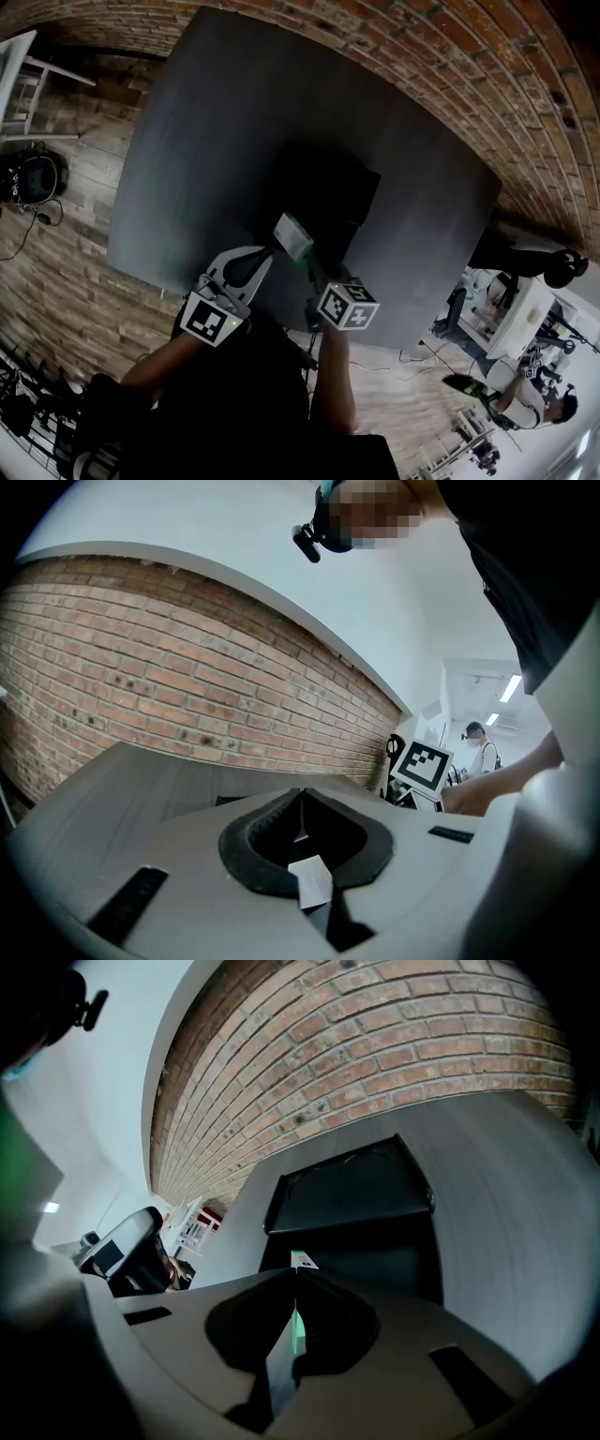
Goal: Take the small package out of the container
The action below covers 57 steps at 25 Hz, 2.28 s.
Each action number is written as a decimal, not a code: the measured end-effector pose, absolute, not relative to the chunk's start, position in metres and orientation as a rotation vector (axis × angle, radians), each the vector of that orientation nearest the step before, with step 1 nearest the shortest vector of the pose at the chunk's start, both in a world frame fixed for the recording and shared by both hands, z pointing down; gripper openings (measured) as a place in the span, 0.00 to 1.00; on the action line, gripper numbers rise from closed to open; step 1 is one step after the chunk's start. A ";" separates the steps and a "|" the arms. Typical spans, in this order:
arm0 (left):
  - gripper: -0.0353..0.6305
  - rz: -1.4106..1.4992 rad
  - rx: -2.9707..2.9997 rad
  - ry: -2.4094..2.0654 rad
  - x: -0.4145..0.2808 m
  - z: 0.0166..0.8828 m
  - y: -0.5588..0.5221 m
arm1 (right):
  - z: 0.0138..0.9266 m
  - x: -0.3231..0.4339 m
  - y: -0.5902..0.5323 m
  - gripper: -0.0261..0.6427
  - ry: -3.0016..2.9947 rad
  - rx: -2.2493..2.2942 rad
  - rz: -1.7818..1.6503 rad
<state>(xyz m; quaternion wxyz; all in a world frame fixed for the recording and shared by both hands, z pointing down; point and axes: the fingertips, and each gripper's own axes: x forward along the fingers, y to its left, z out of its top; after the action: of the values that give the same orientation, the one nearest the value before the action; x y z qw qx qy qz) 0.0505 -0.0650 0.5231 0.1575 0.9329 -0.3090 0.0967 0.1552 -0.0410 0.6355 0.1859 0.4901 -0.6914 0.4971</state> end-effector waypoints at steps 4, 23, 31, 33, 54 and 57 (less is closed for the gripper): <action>0.12 0.263 2.687 -0.894 0.051 0.518 -0.061 | 0.631 0.156 -0.035 0.08 -1.956 1.396 1.391; 0.12 0.205 2.709 -0.894 0.059 0.497 -0.026 | 0.601 0.166 -0.011 0.08 -1.989 1.490 1.319; 0.12 0.222 2.760 -0.875 0.063 0.477 -0.010 | 0.580 0.171 0.004 0.08 -2.020 1.541 1.286; 0.12 0.208 2.769 -0.877 0.063 0.470 -0.005 | 0.575 0.171 0.010 0.08 -2.027 1.554 1.278; 0.12 0.101 2.784 -0.946 0.066 0.417 0.078 | 0.524 0.179 0.105 0.08 -2.129 1.670 1.178; 0.12 0.118 2.775 -0.953 0.067 0.418 0.092 | 0.517 0.180 0.118 0.08 -2.151 1.673 1.163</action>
<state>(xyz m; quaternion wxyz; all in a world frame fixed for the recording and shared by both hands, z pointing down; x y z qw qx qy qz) 0.0669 0.0916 0.4182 0.1024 0.9400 -0.3229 0.0399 0.1796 0.1182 0.5174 0.0892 0.5623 -0.7232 0.3910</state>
